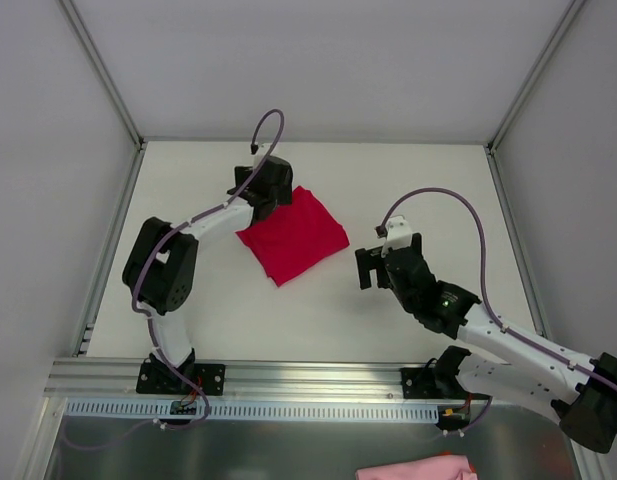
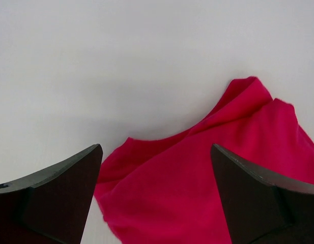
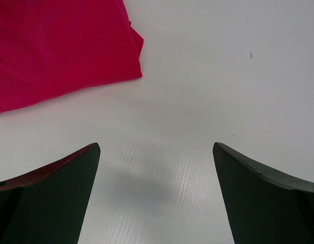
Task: Fold and stack the t-shirts
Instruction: Smooth out wrinkles on the folded tshirt
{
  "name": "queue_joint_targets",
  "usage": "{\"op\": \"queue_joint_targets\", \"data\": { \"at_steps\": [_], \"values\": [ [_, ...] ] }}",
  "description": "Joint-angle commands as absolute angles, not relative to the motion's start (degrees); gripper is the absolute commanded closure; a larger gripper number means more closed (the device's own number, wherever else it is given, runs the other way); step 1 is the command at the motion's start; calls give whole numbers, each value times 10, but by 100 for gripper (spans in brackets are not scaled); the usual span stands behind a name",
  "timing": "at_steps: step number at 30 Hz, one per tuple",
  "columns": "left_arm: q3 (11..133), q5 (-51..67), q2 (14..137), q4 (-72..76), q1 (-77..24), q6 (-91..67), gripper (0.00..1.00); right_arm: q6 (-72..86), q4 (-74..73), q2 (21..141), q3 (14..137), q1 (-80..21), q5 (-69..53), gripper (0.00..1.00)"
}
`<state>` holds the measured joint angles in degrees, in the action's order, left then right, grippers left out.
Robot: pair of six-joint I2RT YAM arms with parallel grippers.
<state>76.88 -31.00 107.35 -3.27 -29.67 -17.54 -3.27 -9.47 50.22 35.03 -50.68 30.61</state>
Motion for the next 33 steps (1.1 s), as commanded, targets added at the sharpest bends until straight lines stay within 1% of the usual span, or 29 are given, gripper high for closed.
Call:
{"op": "queue_joint_targets", "data": {
  "at_steps": [1, 3, 5, 6, 7, 9, 10, 12, 13, 15, 17, 22, 23, 25, 26, 27, 30, 33],
  "values": [
    [716, -311, 994, -3, -303, -197, 11, -40, -70, 509, 372, -511, 309, 0],
    [698, -304, 971, -3, -304, -214, 13, -40, -69, 510, 371, -512, 306, 0],
    [667, -290, 950, -3, -306, -230, 20, -40, -66, 510, 369, -514, 307, 0],
    [655, -288, 943, 16, -308, -233, 26, -39, -66, 509, 370, -515, 306, 0],
    [632, -288, 933, 25, -309, -240, 36, -39, -67, 509, 369, -516, 306, 0],
    [614, -287, 931, 33, -314, -243, 44, -39, -67, 508, 369, -517, 306, 0],
    [609, -287, 934, 35, -314, -247, 52, -38, -66, 509, 368, -518, 308, 0],
    [603, -288, 941, 34, -316, -251, 62, -37, -66, 508, 369, -519, 311, 0],
    [600, -287, 949, 39, -316, -255, 70, -37, -64, 507, 368, -519, 311, 0],
    [593, -287, 954, 46, -317, -257, 75, -38, -62, 506, 367, -519, 309, 0],
    [592, -287, 963, 50, -317, -259, 84, -40, -62, 507, 366, -520, 311, 0],
    [593, -295, 974, 46, -316, -264, 89, -41, -65, 511, 367, -521, 320, 0],
    [590, -300, 974, 40, -317, -268, 92, -41, -67, 511, 368, -520, 322, 0],
    [585, -322, 976, 33, -317, -286, 95, -41, -68, 511, 367, -520, 327, 0],
    [593, -334, 979, 20, -317, -296, 98, -40, -69, 511, 367, -521, 329, 0],
    [596, -344, 987, -3, -318, -315, 100, -40, -69, 511, 367, -521, 330, 0],
    [611, -386, 1005, -73, -317, -370, 100, -36, -70, 510, 365, -520, 335, 0],
    [611, -391, 1019, -99, -317, -403, 100, -34, -69, 509, 362, -521, 338, 0]
  ]
}}
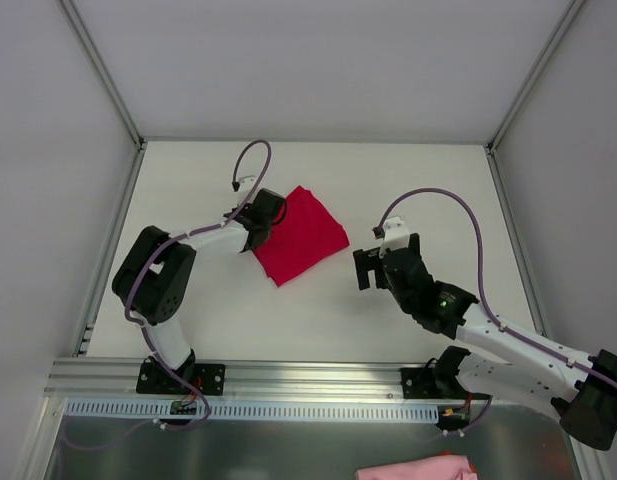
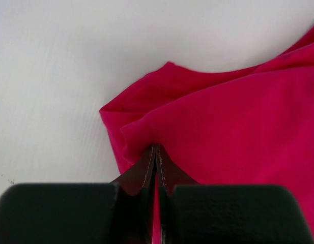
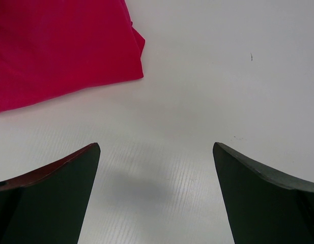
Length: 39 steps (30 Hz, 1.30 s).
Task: Fold and stack the t-shirts
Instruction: Smooth out wrinkles on the folded tshirt
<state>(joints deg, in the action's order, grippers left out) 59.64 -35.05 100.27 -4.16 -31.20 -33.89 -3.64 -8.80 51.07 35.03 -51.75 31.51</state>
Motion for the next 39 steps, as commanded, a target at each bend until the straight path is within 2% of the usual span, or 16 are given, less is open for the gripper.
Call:
{"op": "queue_joint_targets", "data": {
  "at_steps": [1, 12, 13, 14, 16, 17, 18, 26, 32, 36, 39],
  "values": [
    [612, -391, 1024, -105, -316, -409, 100, -33, -68, 508, 362, -520, 337, 0],
    [629, -384, 1042, -128, -303, -418, 99, -33, -65, 511, 363, -520, 339, 0],
    [631, -381, 1033, -120, -304, -408, 93, -32, -62, 514, 365, -520, 338, 0],
    [635, -382, 1017, -119, -304, -399, 67, -33, -60, 521, 366, -520, 339, 0],
    [655, -400, 999, -136, -303, -400, 30, -33, -59, 529, 368, -520, 341, 0],
    [662, -403, 980, -147, -304, -395, 7, -33, -60, 534, 373, -520, 343, 0],
    [673, -404, 970, -149, -303, -389, 2, -34, -58, 536, 374, -521, 344, 0],
    [626, -357, 809, -97, -310, -339, 1, -35, -57, 520, 371, -520, 367, 0],
    [453, -359, 625, -83, -318, -385, 1, -30, -58, 500, 365, -521, 421, 0],
    [314, -307, 506, -45, -322, -395, 1, -25, -53, 493, 352, -520, 484, 0],
    [276, -299, 442, -49, -326, -408, 1, -4, -72, 499, 363, -520, 536, 0]
  ]
}}
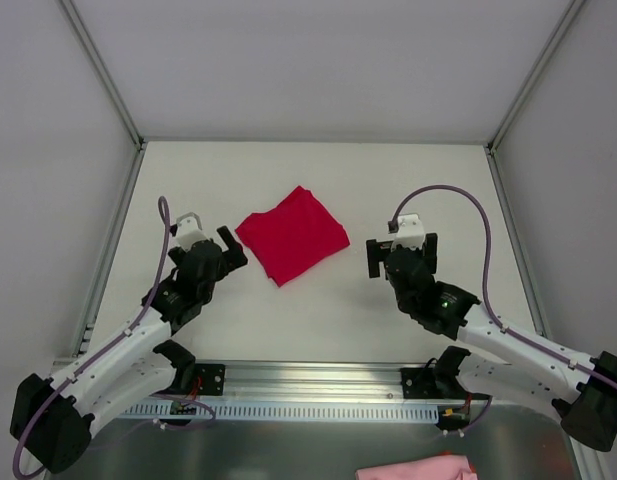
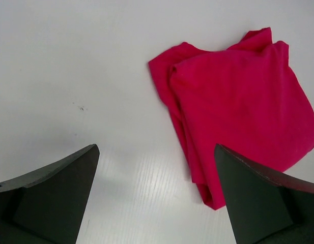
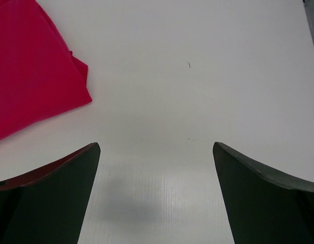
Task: Fold and stack the t-shirts
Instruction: Smooth out wrinkles on the folded tshirt
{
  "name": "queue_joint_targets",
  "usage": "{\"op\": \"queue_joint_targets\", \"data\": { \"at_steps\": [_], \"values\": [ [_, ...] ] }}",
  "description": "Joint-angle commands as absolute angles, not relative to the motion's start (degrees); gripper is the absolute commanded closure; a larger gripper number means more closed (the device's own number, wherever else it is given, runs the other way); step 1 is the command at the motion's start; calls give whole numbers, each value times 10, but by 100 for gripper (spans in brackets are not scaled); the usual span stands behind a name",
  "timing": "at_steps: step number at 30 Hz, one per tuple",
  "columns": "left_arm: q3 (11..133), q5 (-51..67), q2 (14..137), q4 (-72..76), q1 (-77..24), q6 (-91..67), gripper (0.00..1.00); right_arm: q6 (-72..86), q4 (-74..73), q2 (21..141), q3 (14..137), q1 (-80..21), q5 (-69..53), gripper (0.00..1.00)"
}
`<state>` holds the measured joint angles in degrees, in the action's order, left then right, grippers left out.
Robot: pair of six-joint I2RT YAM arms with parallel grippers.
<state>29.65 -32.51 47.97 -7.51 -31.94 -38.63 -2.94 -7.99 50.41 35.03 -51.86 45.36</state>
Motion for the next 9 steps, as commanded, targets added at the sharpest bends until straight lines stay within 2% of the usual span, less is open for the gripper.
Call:
{"op": "queue_joint_targets", "data": {
  "at_steps": [1, 9],
  "values": [
    [272, -297, 437, -49, -329, -407, 2, -2, -76, 501, 365, -519, 539, 0],
    [266, -287, 441, -47, -331, -385, 2, 35, -89, 511, 373, -521, 548, 0]
  ]
}}
